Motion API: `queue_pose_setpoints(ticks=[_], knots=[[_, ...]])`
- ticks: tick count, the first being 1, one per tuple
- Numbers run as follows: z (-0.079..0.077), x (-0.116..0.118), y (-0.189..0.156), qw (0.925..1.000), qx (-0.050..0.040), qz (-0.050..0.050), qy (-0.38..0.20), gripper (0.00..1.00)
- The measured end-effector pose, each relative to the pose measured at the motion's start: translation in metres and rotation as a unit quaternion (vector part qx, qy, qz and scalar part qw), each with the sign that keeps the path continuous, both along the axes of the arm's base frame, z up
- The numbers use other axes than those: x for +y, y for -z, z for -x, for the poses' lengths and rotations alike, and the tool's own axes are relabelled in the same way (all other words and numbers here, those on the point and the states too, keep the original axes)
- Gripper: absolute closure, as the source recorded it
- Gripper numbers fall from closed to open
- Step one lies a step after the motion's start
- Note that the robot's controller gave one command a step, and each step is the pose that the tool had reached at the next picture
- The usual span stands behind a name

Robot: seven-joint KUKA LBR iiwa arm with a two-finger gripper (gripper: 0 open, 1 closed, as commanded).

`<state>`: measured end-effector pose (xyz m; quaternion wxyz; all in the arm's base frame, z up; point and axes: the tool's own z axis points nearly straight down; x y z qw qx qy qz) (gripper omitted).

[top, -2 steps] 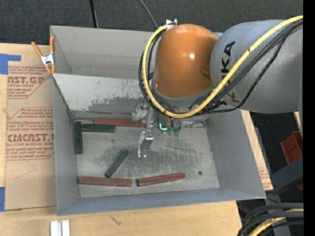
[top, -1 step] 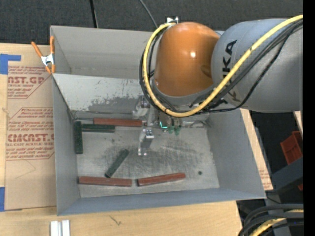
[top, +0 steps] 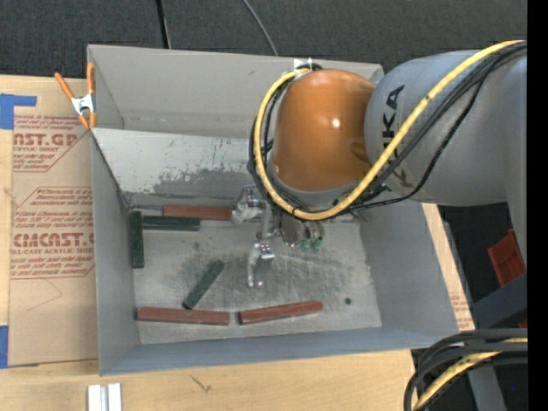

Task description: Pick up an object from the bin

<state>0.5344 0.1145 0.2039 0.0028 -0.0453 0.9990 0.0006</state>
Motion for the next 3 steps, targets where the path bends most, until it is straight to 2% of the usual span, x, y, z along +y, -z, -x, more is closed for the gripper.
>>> queue_pose_setpoints(ticks=[1,2,3], knots=[[0.011,-0.013,0.014,0.9999,0.0012,-0.001,-0.015,0.00],[-0.010,-0.032,0.010,1.0000,0.0038,0.002,-0.005,0.00],[-0.012,-0.025,0.046,0.9979,-0.0033,0.000,-0.065,0.00]])
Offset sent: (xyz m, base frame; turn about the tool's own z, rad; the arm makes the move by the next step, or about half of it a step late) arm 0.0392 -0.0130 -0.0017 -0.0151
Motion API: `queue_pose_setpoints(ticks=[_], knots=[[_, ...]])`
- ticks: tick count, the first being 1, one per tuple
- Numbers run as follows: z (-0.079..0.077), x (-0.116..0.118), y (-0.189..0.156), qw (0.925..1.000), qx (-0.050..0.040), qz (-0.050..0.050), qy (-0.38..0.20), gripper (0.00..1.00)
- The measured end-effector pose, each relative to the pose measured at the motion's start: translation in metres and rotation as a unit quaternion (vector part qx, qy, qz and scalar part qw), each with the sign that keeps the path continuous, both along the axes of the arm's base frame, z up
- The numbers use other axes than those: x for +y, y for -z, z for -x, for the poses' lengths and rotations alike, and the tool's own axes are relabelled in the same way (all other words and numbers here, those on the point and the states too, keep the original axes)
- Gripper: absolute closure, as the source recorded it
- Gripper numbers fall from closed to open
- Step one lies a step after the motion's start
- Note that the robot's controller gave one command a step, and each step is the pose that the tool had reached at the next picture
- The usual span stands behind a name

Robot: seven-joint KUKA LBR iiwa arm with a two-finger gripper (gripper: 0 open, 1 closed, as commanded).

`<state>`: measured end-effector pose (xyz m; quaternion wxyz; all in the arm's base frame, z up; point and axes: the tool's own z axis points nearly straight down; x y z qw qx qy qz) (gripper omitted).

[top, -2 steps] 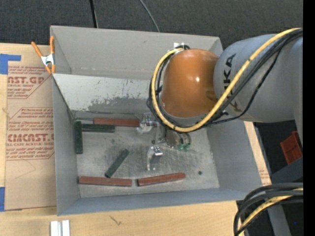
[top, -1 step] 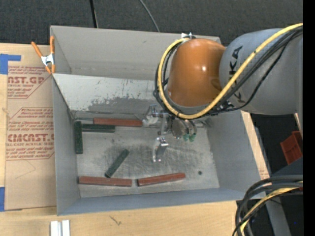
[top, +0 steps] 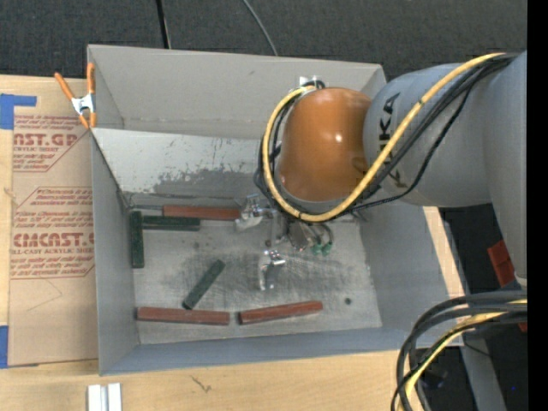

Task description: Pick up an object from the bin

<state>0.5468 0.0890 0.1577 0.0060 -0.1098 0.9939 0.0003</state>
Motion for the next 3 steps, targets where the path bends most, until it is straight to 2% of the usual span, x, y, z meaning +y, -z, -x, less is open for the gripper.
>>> queue_pose_setpoints(ticks=[1,2,3], knots=[[0.050,-0.005,0.081,0.9990,-0.0039,-0.002,-0.044,1.00],[0.050,-0.005,0.081,0.9990,-0.0040,-0.002,-0.044,1.00],[0.049,-0.012,-0.050,0.9993,0.0052,0.001,-0.037,1.00]])
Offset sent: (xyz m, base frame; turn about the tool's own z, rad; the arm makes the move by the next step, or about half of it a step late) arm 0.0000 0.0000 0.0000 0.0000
